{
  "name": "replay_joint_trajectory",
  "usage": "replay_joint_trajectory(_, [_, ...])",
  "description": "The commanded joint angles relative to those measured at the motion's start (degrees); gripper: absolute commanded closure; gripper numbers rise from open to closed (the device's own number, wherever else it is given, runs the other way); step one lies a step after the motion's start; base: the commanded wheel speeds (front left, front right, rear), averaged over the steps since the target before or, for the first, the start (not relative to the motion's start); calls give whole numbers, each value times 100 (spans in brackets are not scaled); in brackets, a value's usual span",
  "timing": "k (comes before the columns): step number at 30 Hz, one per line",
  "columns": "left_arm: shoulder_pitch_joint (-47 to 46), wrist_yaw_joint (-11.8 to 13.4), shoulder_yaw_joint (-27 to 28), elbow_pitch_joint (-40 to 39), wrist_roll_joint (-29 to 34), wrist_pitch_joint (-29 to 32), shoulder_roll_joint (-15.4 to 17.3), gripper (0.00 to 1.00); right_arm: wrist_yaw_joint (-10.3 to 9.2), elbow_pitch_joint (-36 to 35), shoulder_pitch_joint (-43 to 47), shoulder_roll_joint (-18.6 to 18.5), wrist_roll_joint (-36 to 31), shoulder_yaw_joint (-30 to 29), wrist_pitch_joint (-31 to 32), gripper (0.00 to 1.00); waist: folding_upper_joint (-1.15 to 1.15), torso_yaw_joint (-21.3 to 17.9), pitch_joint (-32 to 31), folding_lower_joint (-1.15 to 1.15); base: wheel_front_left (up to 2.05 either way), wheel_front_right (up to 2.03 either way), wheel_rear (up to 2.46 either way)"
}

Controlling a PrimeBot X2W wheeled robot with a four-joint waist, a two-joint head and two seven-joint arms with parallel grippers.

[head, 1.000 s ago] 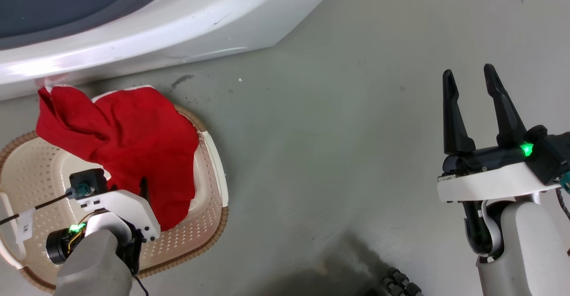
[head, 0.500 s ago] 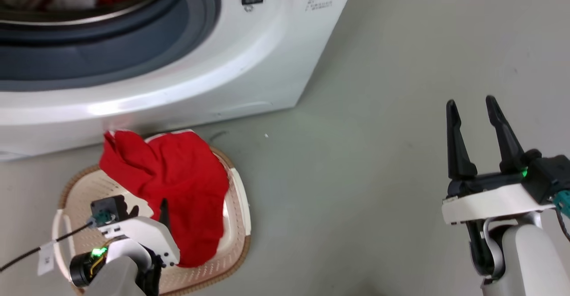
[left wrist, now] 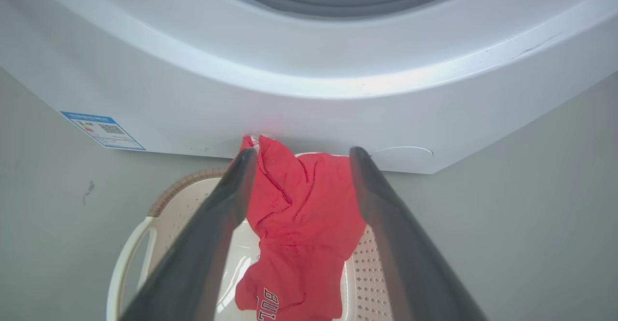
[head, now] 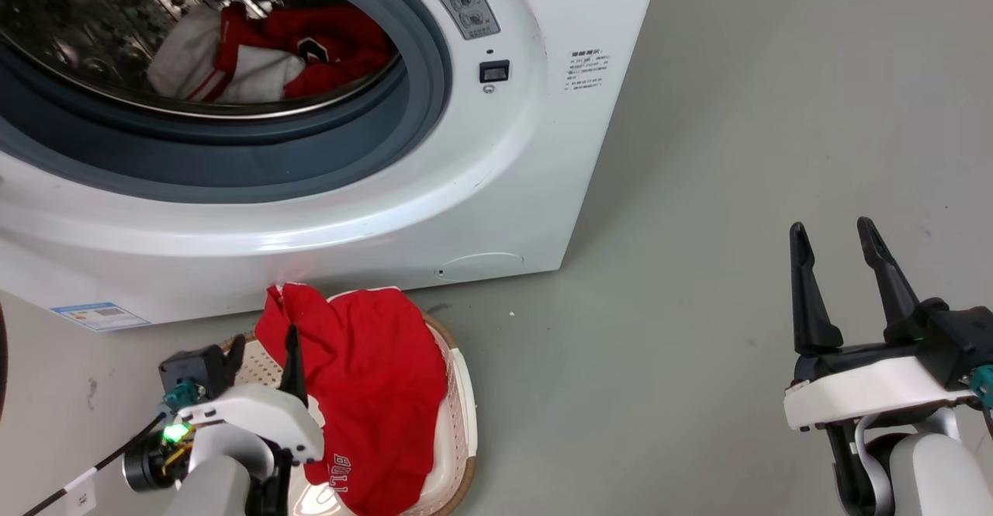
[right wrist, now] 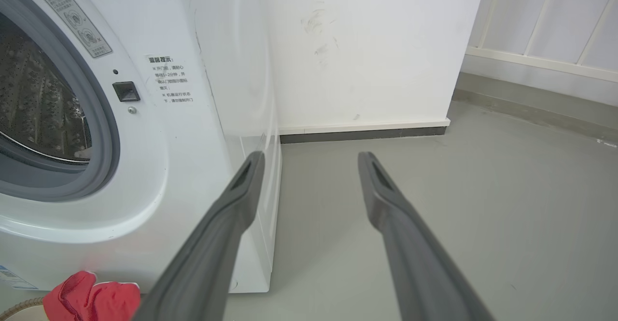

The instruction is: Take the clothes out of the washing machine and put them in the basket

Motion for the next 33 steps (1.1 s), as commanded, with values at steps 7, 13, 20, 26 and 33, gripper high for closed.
replay_joint_trajectory(7, [-13,-52,330,-916,516,-13,119,0,-2,-140,119,-1,50,6,65,0,0,-6,-135,1,0,0,0])
replay_joint_trajectory(13, [-533,-180,400,-1166,831,-14,322,0,-2,-119,125,-1,146,65,19,0,0,-158,-65,1,0,0,0])
replay_joint_trajectory(20, [-1599,-320,324,-689,1046,55,734,0,-2,-33,-42,1,308,164,-98,0,0,-478,240,1,0,0,0])
replay_joint_trajectory(26, [-2576,-407,290,-163,1158,280,1187,0,-2,116,-181,2,509,271,-240,0,0,-820,680,1,0,0,0])
replay_joint_trajectory(33, [-3660,-590,159,360,1275,938,1796,0,-2,339,-387,3,820,468,-369,0,0,-1215,1335,1,0,0,0])
